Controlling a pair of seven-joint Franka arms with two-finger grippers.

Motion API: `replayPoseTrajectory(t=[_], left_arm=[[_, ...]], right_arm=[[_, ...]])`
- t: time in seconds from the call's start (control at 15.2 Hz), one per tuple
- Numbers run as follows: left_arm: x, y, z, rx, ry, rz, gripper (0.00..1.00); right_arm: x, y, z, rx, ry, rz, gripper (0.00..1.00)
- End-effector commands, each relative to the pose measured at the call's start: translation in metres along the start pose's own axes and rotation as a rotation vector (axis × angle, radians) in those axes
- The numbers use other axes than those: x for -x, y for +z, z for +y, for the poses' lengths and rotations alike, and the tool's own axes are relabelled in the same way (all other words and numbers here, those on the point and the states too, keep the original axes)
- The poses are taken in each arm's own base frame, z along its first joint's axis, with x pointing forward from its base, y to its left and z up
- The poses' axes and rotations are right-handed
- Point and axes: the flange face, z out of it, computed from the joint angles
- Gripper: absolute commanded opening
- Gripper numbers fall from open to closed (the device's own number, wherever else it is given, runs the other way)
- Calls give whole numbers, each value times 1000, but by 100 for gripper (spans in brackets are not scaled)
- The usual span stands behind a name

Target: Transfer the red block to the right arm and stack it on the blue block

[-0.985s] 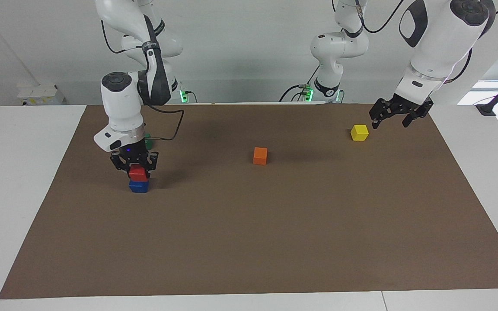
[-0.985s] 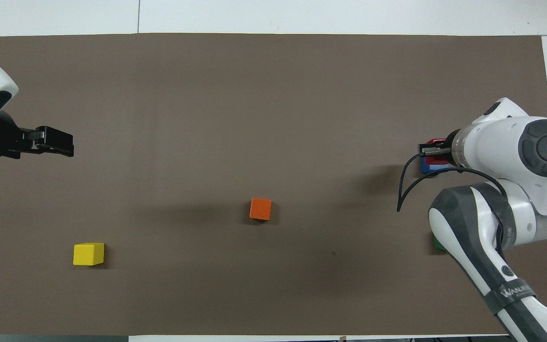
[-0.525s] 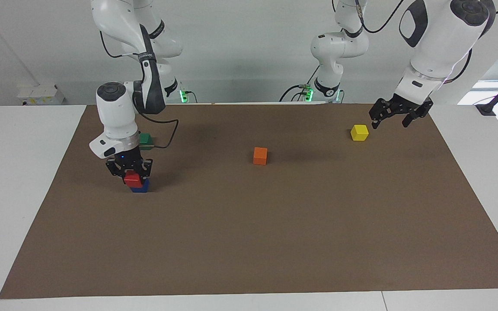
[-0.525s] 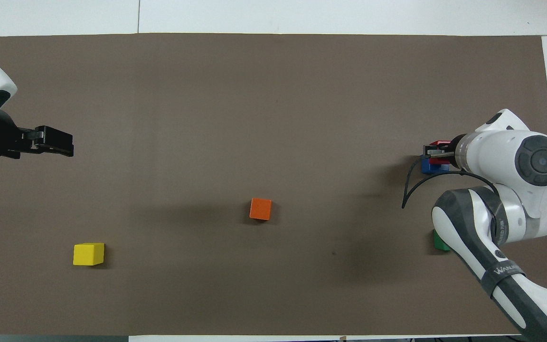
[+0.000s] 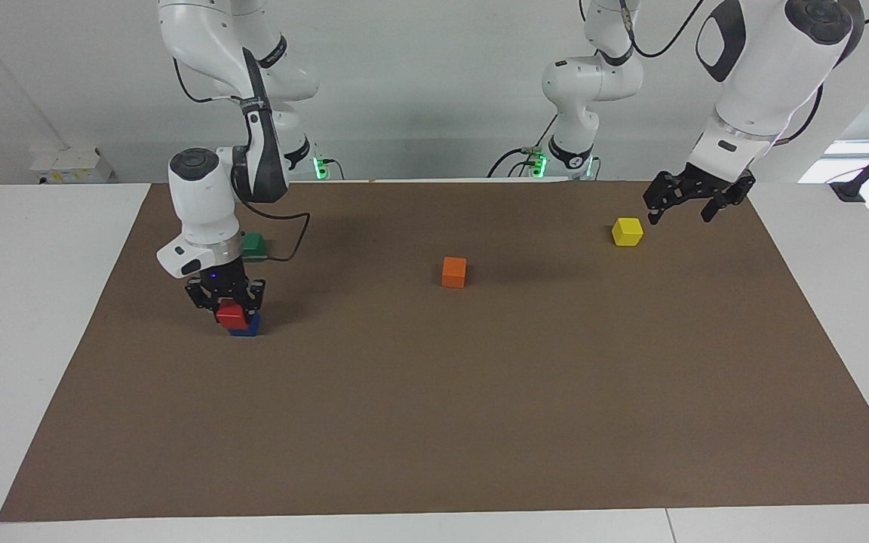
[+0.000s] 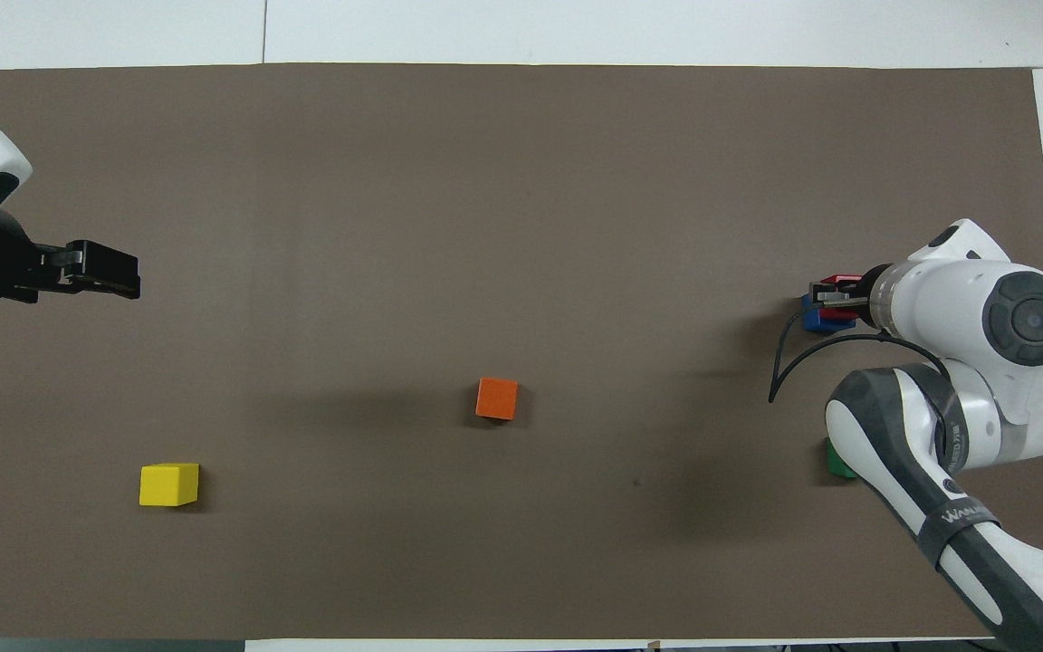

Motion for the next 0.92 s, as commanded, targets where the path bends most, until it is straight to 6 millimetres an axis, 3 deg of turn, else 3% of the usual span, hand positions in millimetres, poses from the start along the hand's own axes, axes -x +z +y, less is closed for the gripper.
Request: replayPoseTrajectory(t=[0.0, 0.2, 0.46, 0.53, 0.72, 0.85], left_arm=[[5, -5, -7, 14, -10, -10, 100], [6, -5, -7, 14, -10, -12, 100], [6, -5, -7, 14, -10, -13, 100], [6, -5, -7, 14, -10, -12, 100], [6, -5, -7, 14, -10, -13, 100], [6, -5, -7, 14, -10, -12, 100]], right_arm=[[4, -1, 3, 2, 46, 20, 65], [3, -1, 3, 1, 58, 20, 100], [-8, -14, 4, 6, 51, 29, 100], [-14, -26, 6, 19, 45, 1, 100], [-46, -90, 12, 29, 3, -80, 100], [-62, -134, 17, -55, -24, -127, 100]])
